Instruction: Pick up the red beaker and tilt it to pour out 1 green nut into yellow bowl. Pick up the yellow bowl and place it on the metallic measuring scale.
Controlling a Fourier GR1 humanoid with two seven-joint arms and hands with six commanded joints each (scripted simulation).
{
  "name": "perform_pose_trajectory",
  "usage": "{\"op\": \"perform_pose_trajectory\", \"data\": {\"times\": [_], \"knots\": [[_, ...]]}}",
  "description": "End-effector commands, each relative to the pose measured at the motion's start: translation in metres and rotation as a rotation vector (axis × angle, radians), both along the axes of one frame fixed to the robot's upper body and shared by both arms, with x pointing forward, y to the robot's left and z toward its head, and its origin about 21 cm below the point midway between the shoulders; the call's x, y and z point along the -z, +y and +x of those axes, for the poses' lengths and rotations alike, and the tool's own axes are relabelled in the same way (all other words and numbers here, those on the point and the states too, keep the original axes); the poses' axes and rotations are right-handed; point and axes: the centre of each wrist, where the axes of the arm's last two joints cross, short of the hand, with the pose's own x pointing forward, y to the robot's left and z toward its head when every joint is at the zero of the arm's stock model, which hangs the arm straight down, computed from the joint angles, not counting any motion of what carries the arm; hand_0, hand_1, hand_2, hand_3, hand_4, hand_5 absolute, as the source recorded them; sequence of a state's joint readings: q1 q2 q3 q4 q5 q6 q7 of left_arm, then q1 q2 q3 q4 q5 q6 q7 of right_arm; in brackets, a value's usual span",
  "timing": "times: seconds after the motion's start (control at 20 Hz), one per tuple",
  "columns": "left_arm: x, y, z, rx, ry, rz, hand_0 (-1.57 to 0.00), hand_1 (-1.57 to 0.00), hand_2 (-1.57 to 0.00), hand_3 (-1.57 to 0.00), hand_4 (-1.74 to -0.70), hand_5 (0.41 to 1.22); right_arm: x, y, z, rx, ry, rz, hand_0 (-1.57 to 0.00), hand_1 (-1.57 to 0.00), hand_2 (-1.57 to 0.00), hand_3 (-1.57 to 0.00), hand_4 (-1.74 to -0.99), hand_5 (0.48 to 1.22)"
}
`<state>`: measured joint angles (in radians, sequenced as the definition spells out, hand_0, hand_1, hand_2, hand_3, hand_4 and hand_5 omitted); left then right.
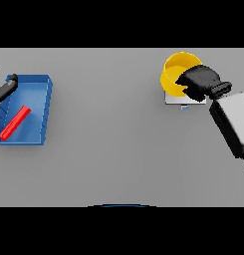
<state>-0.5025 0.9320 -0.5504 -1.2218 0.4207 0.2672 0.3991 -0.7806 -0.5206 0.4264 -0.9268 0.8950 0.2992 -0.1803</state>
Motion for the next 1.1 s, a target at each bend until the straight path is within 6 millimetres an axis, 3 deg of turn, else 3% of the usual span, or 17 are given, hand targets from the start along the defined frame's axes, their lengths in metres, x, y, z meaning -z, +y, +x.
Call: {"op": "perform_pose_trajectory", "data": {"times": [0.0, 0.4, 0.6, 0.7, 0.75, 0.8, 0.9, 1.05], "knots": [[0.000, 0.003, 0.000, -0.008, 0.004, 0.004, 0.00, 0.00, 0.00, 0.00, -0.72, 0.725, -0.001, -0.004, 0.003, 0.007, 0.000, 0.011, -1.57, -1.57, -1.50, -1.17, -1.741, 1.221], [0.000, 0.001, 0.004, -0.012, 0.005, 0.003, 0.00, 0.00, 0.00, 0.00, -0.73, 0.710, 0.019, -0.021, 0.015, 0.095, 0.062, 0.053, -1.56, -1.57, -1.41, -1.37, -1.741, 1.221], [-0.001, 0.004, 0.003, -0.010, 0.007, 0.003, 0.00, 0.00, 0.00, 0.00, -0.73, 0.712, 0.026, -0.016, 0.018, 0.113, 0.102, 0.066, -1.42, -1.57, -1.36, -1.49, -1.741, 1.221], [-0.003, 0.003, 0.005, -0.010, 0.010, 0.003, 0.00, 0.00, 0.00, 0.00, -0.73, 0.715, 0.027, -0.019, 0.019, 0.116, 0.114, 0.065, -1.40, -1.57, -1.39, -1.36, -1.741, 1.221], [0.001, 0.002, 0.004, -0.010, 0.015, -0.003, 0.00, 0.00, 0.00, 0.00, -0.73, 0.717, 0.028, -0.018, 0.019, 0.122, 0.116, 0.072, -1.33, -1.46, -1.42, -1.20, -1.741, 1.221], [0.003, 0.000, 0.005, -0.012, 0.015, -0.004, 0.00, 0.00, 0.00, 0.00, -0.73, 0.720, 0.027, -0.019, 0.019, 0.121, 0.125, 0.081, -1.13, -1.32, -1.33, -1.06, -1.701, 1.221], [0.002, 0.002, 0.006, -0.009, 0.014, -0.002, 0.00, 0.00, 0.00, 0.00, -0.73, 0.728, 0.027, -0.026, 0.019, 0.139, 0.138, 0.098, -0.72, -0.98, -1.04, -0.83, -1.619, 1.072], [0.002, 0.004, 0.004, -0.007, 0.013, -0.002, 0.00, 0.00, 0.00, 0.00, -0.73, 0.717, 0.026, -0.028, 0.020, 0.145, 0.164, 0.078, -0.37, -0.58, -0.69, -0.61, -1.539, 0.933]]}}
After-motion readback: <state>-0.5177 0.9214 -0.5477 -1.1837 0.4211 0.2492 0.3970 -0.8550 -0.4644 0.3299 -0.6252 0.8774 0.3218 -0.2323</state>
